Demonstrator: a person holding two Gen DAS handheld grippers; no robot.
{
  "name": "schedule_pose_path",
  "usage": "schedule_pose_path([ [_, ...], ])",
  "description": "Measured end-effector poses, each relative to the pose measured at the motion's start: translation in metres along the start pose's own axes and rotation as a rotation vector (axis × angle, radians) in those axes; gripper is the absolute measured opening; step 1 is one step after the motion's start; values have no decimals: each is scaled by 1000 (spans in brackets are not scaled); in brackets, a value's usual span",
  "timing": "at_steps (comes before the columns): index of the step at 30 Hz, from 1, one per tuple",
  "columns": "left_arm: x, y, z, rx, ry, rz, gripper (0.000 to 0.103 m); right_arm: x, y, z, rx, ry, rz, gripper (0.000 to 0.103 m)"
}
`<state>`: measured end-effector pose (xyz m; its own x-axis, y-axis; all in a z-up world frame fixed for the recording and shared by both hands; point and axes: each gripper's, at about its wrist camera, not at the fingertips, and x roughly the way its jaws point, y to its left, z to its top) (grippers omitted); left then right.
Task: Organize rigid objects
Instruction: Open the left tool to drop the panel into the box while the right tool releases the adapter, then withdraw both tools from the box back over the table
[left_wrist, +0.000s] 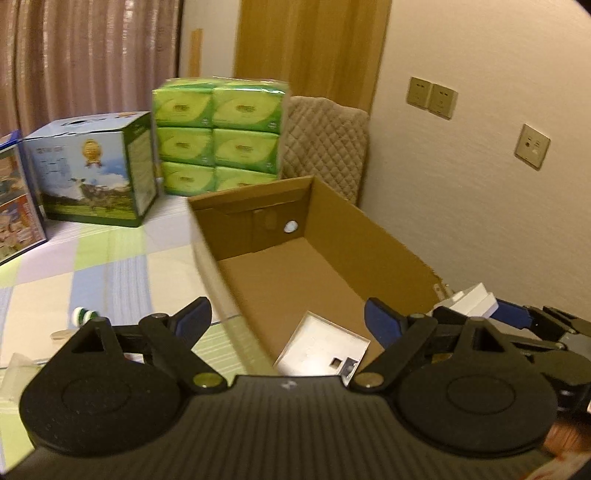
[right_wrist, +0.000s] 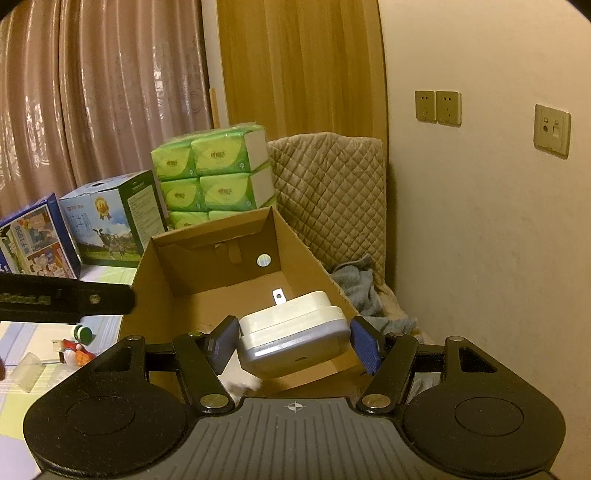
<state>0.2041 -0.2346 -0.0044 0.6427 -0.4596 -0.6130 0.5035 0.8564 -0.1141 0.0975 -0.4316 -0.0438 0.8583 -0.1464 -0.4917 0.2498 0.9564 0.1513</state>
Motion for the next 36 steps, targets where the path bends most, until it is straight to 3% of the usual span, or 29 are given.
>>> schedule_pose_path([
  [7,-18,19,-11,-21,1,60,87,1,4,0,5,4,11,63],
  [17,-28,32,-20,-33,-3,88,87,11,8,3,31,14,56,64],
  [19,-30,35,-22,-31,-7,107,87,12,5,5,72,7,51,80],
  [27,-48,61,-38,-58,0,159,87,-13,3,10,101,-38,75,81],
  [36,-90,94,-62,-89,-5,245,87,-56,34,10,87,-65,148,81],
])
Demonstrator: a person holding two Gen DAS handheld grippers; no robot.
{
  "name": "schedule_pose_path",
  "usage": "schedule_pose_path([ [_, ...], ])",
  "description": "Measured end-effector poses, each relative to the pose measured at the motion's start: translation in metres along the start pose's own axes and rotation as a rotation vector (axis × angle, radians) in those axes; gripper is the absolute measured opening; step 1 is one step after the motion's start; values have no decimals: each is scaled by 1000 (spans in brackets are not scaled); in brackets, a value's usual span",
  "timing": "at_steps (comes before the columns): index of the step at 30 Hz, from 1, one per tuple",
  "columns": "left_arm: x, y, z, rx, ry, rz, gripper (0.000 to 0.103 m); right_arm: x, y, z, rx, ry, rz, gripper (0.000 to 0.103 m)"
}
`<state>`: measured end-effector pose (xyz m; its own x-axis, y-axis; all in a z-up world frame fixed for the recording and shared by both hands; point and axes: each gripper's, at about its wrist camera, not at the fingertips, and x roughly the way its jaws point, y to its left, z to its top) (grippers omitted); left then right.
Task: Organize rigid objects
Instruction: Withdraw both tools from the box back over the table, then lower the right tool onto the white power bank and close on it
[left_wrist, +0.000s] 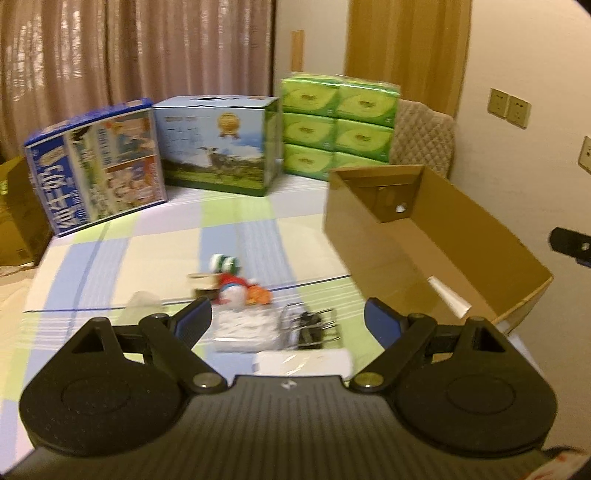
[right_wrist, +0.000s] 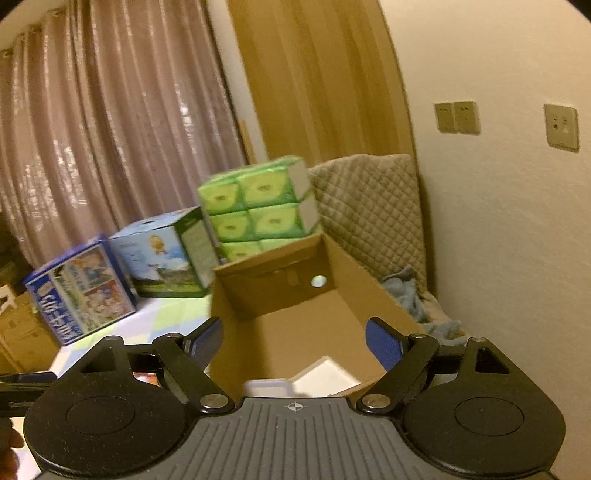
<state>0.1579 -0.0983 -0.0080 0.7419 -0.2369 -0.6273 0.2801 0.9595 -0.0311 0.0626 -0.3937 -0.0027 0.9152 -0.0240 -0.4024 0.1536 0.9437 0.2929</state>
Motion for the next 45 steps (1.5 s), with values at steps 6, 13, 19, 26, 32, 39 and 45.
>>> schedule_pose_path([
  [6,-29,33,-15,-20,-2,61,87,-21,41,-9,-47,1,69,81],
  [13,-59,71,-28,-48,-12,123,87,-30,91,-30,-137,22,155,81],
  [19,-68,96,-40,-70,-6,166,87,-22,120,-57,-213,80,226,81],
  [26,-48,109,-55,-46,31,170,87,9,142,-90,-314,159,268,81],
  [32,-7,119,-68,-50,74,143,87,53,150,-117,-438,238,268,81],
  [39,50,126,-80,-28,118,103,87,110,157,-143,-598,292,229,81],
  [45,76,126,-82,-25,141,60,87,156,160,-163,-688,374,200,81],
])
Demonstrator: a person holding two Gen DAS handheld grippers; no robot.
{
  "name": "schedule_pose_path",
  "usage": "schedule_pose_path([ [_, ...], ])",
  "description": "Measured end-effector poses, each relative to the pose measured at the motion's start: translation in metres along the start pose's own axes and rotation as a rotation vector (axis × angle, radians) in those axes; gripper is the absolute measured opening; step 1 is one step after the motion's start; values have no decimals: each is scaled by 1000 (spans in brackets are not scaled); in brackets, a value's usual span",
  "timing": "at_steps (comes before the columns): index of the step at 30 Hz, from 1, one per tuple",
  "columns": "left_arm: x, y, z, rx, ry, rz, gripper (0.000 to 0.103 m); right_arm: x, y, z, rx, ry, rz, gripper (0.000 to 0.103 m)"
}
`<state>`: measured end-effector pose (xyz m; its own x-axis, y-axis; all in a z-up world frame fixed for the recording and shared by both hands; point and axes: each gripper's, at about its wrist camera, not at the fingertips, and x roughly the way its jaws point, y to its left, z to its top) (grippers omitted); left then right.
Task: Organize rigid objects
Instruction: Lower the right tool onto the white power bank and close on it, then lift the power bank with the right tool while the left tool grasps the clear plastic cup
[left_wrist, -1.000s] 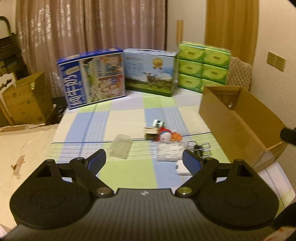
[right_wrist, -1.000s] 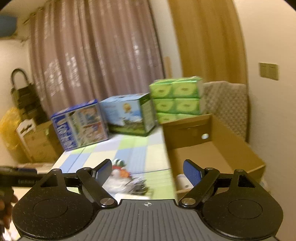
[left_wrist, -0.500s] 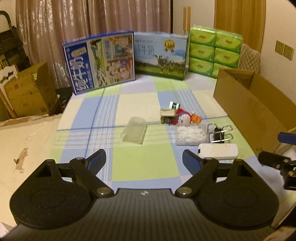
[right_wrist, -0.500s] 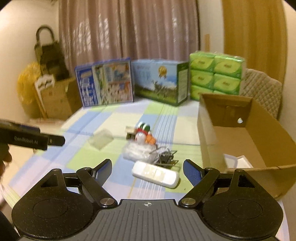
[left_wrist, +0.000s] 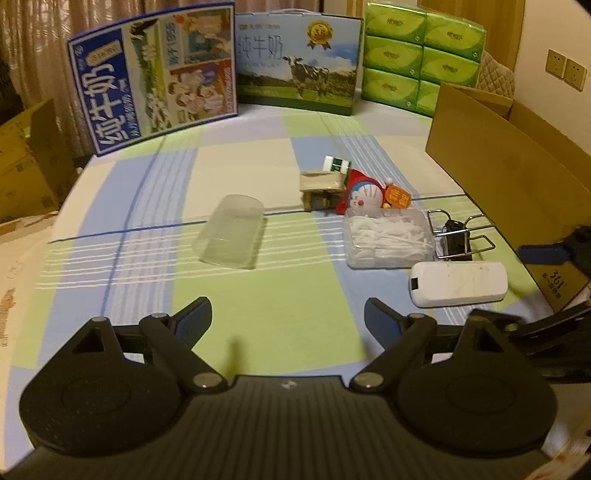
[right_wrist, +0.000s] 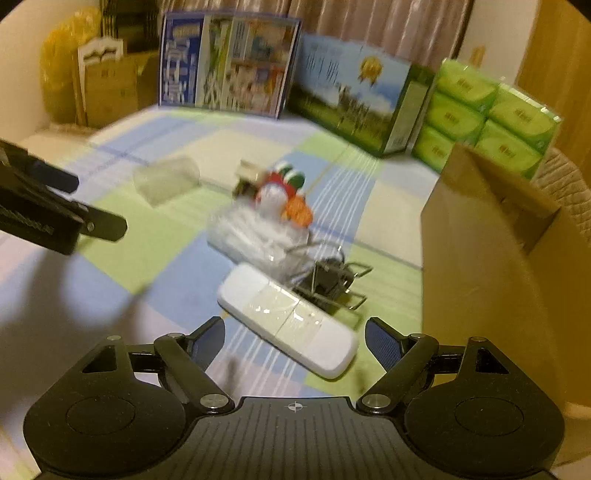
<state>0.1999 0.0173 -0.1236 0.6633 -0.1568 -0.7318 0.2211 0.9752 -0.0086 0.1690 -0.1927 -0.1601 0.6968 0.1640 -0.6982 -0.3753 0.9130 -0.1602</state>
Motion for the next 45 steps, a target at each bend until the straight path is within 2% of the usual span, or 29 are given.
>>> schedule_pose_path([
  [6,4,-4,2,7,-8,-27,87,32,-2,4,-60,45,-15,81],
  [11,7,-1,1,17,-1,-14,87,42,-14,7,6,65,33,79],
  [13,7,2,0,11,3,-7,87,40,-17,7,43,80,55,67],
  [14,7,3,0,5,2,-7,87,37,-17,7,61,91,72,64],
  [16,6,6,0,-3,1,-9,87,29,-17,5,123,106,117,47],
  [18,6,6,-1,-3,4,-10,87,21,-14,2,144,110,155,39],
  [22,7,7,-3,-3,13,-14,87,14,-3,-2,129,98,220,39],
  [25,9,7,-4,-6,21,-17,87,18,3,-1,97,82,195,39],
  [33,14,5,-3,-5,31,-28,87,24,8,1,119,53,157,38],
  [39,18,4,-2,-10,33,-34,87,19,5,1,156,48,163,37],
  [45,21,11,1,-11,21,3,87,9,1,5,184,-12,161,37],
])
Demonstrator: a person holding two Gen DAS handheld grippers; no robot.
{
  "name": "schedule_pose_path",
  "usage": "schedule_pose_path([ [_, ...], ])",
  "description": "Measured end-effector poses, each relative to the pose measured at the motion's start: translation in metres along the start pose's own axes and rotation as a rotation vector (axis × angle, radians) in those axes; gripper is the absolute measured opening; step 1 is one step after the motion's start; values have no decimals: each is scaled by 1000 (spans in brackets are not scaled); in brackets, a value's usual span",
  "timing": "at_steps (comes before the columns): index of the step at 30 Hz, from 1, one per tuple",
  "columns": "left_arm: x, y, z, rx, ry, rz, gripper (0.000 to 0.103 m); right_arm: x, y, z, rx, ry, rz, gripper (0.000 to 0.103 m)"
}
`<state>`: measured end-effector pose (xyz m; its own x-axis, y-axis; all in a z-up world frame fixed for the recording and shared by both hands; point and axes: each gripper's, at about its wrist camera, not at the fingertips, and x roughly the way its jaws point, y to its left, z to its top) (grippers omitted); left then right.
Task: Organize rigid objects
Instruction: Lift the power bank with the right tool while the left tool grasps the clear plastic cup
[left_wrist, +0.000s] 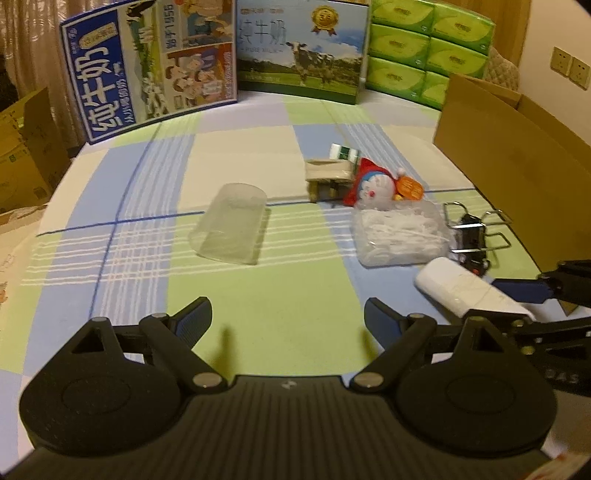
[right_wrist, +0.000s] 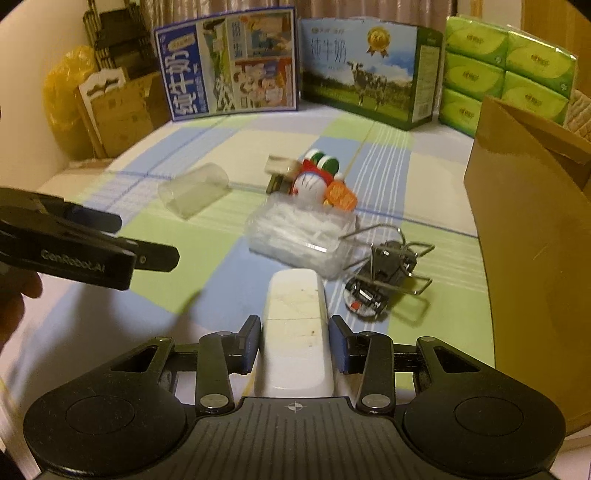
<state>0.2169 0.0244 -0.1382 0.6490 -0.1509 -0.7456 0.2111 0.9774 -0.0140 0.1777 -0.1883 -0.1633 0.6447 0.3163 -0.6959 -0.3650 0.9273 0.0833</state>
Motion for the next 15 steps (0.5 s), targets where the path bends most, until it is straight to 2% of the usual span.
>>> schedule_pose_path([
  [10,4,13,11,23,-39,61,87,-9,2,12,39,-95,29,37],
  [15,9,17,14,11,-35,55,87,2,9,10,5,-29,40,37],
])
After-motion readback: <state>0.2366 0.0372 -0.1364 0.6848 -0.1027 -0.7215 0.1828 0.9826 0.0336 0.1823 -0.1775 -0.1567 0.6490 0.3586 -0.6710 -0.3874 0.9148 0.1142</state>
